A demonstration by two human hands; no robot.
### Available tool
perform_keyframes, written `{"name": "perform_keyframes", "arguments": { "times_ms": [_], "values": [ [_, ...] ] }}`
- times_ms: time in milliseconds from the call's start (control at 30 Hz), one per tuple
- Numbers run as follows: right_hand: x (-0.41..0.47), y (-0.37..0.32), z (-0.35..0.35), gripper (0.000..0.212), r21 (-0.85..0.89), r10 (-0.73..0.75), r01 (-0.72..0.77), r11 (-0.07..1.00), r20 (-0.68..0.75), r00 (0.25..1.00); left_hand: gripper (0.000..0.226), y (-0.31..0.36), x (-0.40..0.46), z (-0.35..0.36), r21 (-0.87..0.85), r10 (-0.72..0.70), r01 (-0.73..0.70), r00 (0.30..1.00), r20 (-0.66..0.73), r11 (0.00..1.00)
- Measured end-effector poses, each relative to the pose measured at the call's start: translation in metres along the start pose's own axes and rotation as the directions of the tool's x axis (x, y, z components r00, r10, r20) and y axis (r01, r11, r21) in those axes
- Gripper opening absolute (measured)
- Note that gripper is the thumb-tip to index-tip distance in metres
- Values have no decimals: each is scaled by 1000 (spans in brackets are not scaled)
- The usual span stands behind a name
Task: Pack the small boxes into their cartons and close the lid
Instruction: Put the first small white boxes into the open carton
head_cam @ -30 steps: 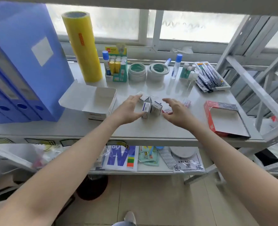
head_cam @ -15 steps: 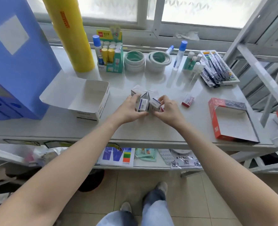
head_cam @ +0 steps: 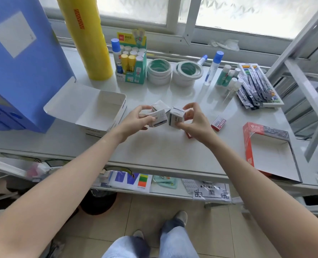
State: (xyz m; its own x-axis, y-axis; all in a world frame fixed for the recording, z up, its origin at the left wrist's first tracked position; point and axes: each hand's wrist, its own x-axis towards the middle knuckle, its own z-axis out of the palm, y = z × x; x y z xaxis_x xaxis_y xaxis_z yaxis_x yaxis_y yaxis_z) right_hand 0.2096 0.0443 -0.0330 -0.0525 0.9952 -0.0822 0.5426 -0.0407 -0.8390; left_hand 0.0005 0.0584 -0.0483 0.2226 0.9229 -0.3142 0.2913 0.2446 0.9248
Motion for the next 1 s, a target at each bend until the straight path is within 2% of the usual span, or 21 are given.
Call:
{"name": "perform_keyframes", "arguments": {
  "times_ms": [100,300,467,567,700,833,1000],
  "values": [
    [2,-3,-5,36,62,2,-2,998,-8,1000,26,3,1,-3,-118,-1,3,1000,19,993],
    [3,-10,-13,27,240,0,-10,971,43,999,32,13,3,-5,-364,-55,77,996,70,928],
    [4,-16,-14,38,336,-37,23,942,34,999,54,16,2,-5,-380,-83,120,990,113,917],
    [4,-24,-14,34,363,-43,38,931,7,999,67,18,1,-3,-345,-95,136,987,133,929],
    [5,-34,-4,16,287,-117,112,951,2,993,78,22,-3,1,-284,-93,142,980,178,948],
    [8,-37,6,23,85,-180,181,980,-13,983,74,28,-10,3,-237,-61,108,978,198,965],
    [12,-40,10,22,11,-202,202,979,22,979,67,27,-14,2,-190,-43,81,980,197,978]
  ]
}}
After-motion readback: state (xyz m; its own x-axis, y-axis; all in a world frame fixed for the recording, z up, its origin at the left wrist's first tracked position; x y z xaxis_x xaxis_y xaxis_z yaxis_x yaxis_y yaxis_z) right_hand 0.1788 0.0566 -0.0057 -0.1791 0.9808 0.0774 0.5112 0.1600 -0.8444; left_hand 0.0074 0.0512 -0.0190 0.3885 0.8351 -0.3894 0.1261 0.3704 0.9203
